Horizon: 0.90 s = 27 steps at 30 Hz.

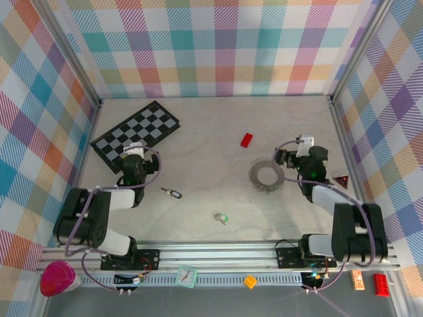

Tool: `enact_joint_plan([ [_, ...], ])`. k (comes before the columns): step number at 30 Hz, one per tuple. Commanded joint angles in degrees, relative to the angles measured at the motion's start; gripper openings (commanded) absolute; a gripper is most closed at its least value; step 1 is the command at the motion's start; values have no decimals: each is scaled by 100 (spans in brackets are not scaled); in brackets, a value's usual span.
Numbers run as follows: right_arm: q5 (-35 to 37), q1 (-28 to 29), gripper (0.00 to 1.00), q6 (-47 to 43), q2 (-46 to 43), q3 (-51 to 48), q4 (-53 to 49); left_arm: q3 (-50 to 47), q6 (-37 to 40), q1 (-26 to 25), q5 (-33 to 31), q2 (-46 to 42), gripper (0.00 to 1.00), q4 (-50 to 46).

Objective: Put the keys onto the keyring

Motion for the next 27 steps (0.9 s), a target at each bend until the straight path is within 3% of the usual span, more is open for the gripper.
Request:
enact_joint_plan([
  [1, -190, -27, 99, 640, -499, 607, -1538, 497, -29, 1, 355, -774, 100, -1111],
  [6, -307, -5, 98, 2000, -590, 1278, -3410, 1029, -662, -28, 1035, -1429, 100, -2501],
  [12, -787, 454, 80, 2431, -435, 1655, -4854, 1297, -1655, -255, 1842, -1605, 99, -3406],
  [15, -538, 1036, 75, 2397, -305, 1865, -5504, 1307, -2013, -707, 2033, -1517, 96, -3400],
  [19, 353, 1700, 70, 2466, -80, 1971, -6029, 1339, -2280, -1730, 1715, -1079, 96, -2913],
  [22, 645, 1744, 65, 2377, 131, 2051, -6188, 1531, -2347, -2355, 1609, -595, 96, -2562],
  [27, 1237, 1718, 66, 1992, 754, 2365, -6310, 1800, -2441, -2899, 1656, 48, 95, -2095],
])
